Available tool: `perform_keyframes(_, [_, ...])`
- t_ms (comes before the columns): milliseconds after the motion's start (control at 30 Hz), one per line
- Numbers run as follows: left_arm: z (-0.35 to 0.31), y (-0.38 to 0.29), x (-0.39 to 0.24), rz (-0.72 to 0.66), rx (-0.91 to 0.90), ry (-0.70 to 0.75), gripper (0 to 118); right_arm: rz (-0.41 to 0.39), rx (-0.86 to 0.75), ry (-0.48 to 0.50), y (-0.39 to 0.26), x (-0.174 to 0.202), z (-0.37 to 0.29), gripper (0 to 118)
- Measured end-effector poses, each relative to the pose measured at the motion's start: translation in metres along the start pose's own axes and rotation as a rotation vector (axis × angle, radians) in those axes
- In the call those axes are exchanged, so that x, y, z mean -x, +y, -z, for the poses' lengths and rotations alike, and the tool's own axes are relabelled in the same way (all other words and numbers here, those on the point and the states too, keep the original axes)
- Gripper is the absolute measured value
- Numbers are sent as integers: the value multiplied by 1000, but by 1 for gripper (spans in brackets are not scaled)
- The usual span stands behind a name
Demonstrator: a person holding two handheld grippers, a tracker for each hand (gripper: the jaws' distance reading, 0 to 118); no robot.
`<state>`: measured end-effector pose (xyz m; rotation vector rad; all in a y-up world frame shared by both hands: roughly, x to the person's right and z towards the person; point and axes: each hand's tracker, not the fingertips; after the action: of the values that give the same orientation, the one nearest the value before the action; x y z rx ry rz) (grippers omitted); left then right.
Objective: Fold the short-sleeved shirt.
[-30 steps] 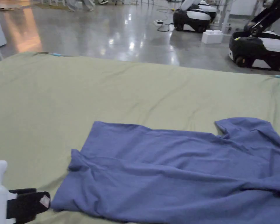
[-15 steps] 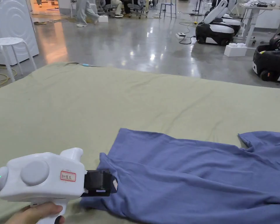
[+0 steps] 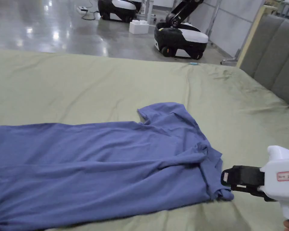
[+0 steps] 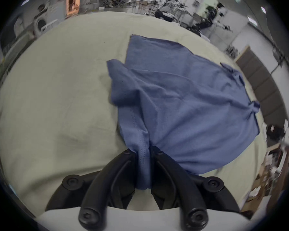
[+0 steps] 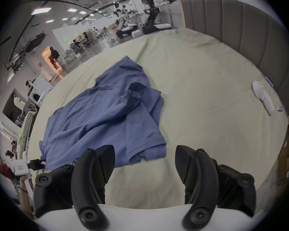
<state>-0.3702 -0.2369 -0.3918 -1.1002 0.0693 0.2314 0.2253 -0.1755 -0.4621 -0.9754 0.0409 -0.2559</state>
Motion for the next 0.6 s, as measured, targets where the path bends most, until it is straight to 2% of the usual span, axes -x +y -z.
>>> perform_keyframes(100, [1, 0, -9, 35, 6, 28, 16, -52, 54, -68, 12, 1, 25, 82])
perform_keyframes(267, [-5, -6, 4, -70, -34, -43, 16, -168, 186, -74, 19, 13, 73, 79])
perform_keyframes(333, [-8, -10, 4, -62, -44, -48, 16, -170, 233, -78, 17, 17, 87, 54])
perform_keyframes(367, [-12, -10, 3, -62, -48, -48, 16, -178, 211, -91, 15, 22, 83, 33])
perform_keyframes(400, [-16, -7, 2, -65, -49, -49, 16, -222, 187, -96, 17, 27, 76, 9])
perform_keyframes(433, [-22, -5, 1, -67, -49, -52, 16, -218, 186, -13, 17, 30, 70, 9])
perform_keyframes(533, [-39, 1, 2, -62, -68, -109, 16, -229, 187, -58, 18, 38, 58, 9])
perform_keyframes(600, [-51, 4, 3, -85, -96, -139, 16, -227, 176, -50, 18, 37, 46, 9])
